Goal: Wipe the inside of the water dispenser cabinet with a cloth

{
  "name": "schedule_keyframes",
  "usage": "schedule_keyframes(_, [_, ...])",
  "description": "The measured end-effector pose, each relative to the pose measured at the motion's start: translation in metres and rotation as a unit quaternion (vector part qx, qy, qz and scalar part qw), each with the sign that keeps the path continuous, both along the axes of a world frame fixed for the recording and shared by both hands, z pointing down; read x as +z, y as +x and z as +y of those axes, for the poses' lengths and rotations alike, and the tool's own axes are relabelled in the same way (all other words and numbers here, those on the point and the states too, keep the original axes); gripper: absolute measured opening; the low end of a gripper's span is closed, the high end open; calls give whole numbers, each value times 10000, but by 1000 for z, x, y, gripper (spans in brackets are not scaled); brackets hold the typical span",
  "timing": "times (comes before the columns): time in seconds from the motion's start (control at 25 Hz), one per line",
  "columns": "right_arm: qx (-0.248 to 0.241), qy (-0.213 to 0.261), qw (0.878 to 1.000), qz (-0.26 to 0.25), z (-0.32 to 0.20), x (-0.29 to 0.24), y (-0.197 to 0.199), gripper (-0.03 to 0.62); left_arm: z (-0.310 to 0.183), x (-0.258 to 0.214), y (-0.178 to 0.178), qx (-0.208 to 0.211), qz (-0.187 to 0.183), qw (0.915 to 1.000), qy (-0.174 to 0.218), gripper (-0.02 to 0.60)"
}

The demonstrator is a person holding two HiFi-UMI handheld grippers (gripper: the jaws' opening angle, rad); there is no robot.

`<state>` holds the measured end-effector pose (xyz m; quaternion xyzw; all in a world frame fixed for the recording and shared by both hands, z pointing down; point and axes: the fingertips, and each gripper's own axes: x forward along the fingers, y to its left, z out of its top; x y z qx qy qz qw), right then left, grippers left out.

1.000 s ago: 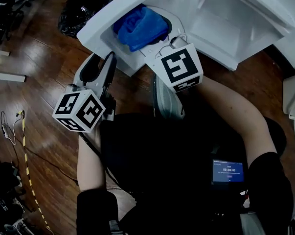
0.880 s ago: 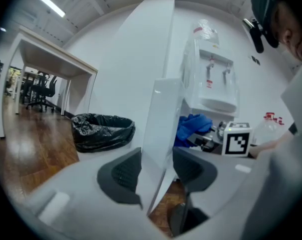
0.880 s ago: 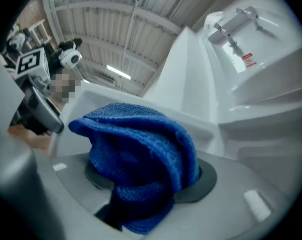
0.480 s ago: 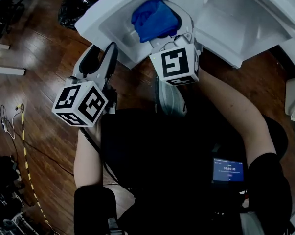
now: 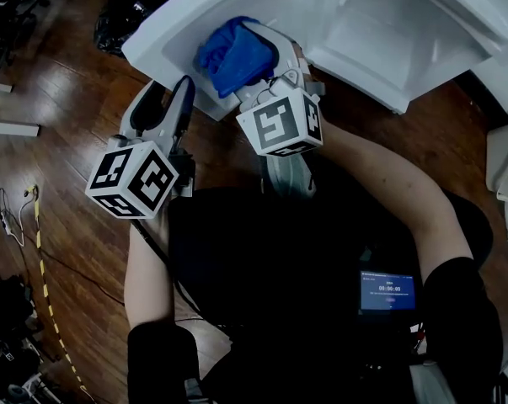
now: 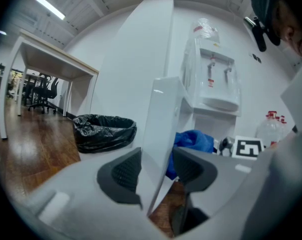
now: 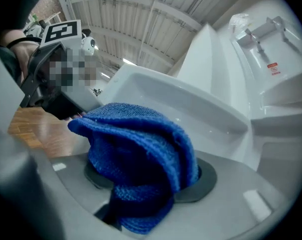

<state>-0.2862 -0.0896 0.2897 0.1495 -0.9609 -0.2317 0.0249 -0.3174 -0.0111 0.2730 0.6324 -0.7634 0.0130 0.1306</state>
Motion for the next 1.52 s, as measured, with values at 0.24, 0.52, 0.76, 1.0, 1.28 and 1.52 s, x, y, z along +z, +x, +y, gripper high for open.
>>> schedule_keyframes(0.24, [875, -169, 9957, 244, -80, 22, 29, 278, 1, -3, 0, 8, -18, 10000, 5, 198])
schedule_keyframes(0.52, [1108, -370, 9929, 238, -86, 24, 30, 276, 2, -5, -2, -2, -7, 10000, 30, 198])
schedule_keyframes(0.76, [85, -17, 9996, 280, 11, 23, -7, 281, -1, -5, -2, -49, -11, 10000, 26, 198])
schedule_keyframes(1.0, [-144, 119, 9991, 386, 21, 34, -12, 276, -2, -4, -1, -41, 20, 10000, 26, 196])
schedule_keyframes(1.28, [1031, 672, 9886, 864, -80, 56, 24, 276, -1, -4, -1, -32, 28, 10000, 20, 196])
schedule_keyframes(1.52, [1300, 581, 9839, 1083, -92, 71, 29, 276, -1, -6, -2, -45, 29, 10000, 25, 198])
